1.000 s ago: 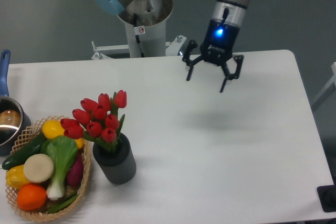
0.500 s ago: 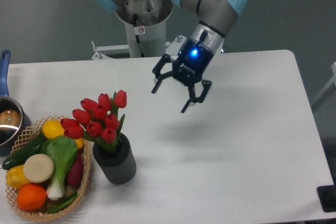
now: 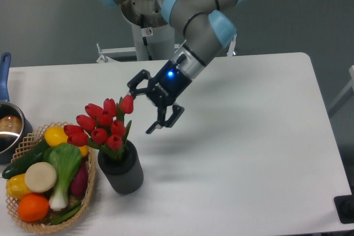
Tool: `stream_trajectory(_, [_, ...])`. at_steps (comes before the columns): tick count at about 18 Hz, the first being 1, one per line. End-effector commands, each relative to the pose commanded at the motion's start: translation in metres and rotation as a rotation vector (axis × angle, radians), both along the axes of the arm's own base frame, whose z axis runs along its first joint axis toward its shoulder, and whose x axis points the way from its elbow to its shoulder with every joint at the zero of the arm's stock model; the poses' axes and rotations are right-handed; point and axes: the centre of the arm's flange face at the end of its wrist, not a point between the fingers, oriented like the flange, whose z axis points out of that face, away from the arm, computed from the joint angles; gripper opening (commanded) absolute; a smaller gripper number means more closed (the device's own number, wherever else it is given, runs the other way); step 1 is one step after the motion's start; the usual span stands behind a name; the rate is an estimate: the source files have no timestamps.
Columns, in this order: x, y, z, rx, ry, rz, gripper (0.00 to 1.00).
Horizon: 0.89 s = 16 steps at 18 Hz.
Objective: Pick up the flowers from the vase
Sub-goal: 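Move the open gripper toward the red tulip stems above the black vase, then lower the gripper around the tulip stems and close it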
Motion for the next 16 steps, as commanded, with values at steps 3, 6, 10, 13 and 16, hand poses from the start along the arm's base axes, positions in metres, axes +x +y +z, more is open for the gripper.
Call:
stream_trajectory(3, [-0.011, 0.015, -0.001, 0.004, 0.006, -0.012, 1.0])
stream_trajectory(6, [-0.019, 0.029, -0.002, 0.01, 0.014, -0.025, 1.0])
stream_trajectory(10, [-0.016, 0.034, -0.007, 0.005, 0.006, -0.035, 1.0])
stream_trajectory(13, [-0.01, 0.039, -0.016, -0.005, -0.01, -0.049, 1.0])
stream_trajectory(16, [-0.004, 0.045, -0.024, -0.013, -0.021, -0.064, 1.0])
